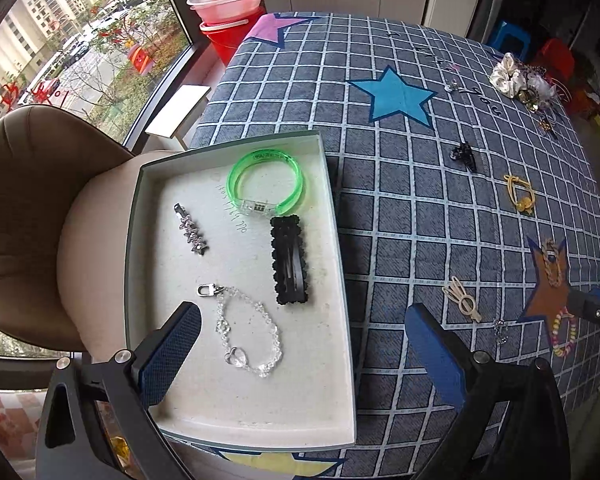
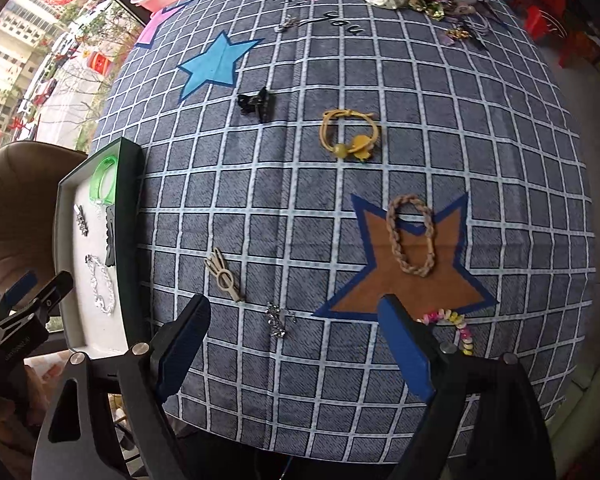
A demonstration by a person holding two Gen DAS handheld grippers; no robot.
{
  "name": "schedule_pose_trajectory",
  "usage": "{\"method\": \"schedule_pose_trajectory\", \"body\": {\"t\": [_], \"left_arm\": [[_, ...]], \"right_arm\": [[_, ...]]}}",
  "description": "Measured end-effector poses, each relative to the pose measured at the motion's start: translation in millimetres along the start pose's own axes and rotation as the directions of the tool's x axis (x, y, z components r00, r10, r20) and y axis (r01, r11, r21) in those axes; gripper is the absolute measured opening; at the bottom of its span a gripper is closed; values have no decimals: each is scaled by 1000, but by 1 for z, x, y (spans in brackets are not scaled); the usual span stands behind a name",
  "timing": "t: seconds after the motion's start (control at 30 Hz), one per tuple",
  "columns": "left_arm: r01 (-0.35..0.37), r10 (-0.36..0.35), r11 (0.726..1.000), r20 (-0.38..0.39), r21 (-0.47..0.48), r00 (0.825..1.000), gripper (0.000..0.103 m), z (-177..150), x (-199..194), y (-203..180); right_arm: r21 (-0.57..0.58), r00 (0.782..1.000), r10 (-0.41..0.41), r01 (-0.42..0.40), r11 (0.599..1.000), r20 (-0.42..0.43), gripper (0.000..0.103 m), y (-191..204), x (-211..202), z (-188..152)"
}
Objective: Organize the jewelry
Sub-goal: 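Move both tools back over the table toward the yellow hair tie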
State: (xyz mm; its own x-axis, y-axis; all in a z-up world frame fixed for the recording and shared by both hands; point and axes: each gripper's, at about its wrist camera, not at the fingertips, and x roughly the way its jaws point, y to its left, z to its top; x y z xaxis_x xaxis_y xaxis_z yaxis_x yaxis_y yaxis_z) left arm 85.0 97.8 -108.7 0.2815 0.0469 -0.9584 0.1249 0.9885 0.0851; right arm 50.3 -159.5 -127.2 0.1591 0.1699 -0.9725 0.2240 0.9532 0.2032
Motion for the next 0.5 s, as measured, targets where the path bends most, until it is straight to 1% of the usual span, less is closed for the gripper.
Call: {"method": "schedule_pose_trajectory", "body": {"t": [0.13, 0.2, 0.3, 0.4, 0.5], "left_arm": [[30, -28, 996, -22, 87, 999, 103, 2, 0, -36], [50, -46, 991, -37, 127, 998, 103, 2, 0, -54], [60, -52, 982, -52, 178, 997, 103, 2, 3, -78], [77, -66, 979, -67, 187, 996, 103, 6, 7, -93], [87, -73, 981, -82, 171, 994, 103, 17, 15, -101]], "right_arm": [[75, 1000, 7, -8, 997, 14, 88, -31, -7, -10], [99, 1000, 2, -1, 995, -4, 88, -45, -8, -13], [127, 999, -21, 26, 992, -36, 88, -63, -6, -18], [158, 998, -31, 40, 987, -58, 88, -81, -4, -24], [180, 997, -37, 48, 982, -63, 88, -95, -4, -29]]}}
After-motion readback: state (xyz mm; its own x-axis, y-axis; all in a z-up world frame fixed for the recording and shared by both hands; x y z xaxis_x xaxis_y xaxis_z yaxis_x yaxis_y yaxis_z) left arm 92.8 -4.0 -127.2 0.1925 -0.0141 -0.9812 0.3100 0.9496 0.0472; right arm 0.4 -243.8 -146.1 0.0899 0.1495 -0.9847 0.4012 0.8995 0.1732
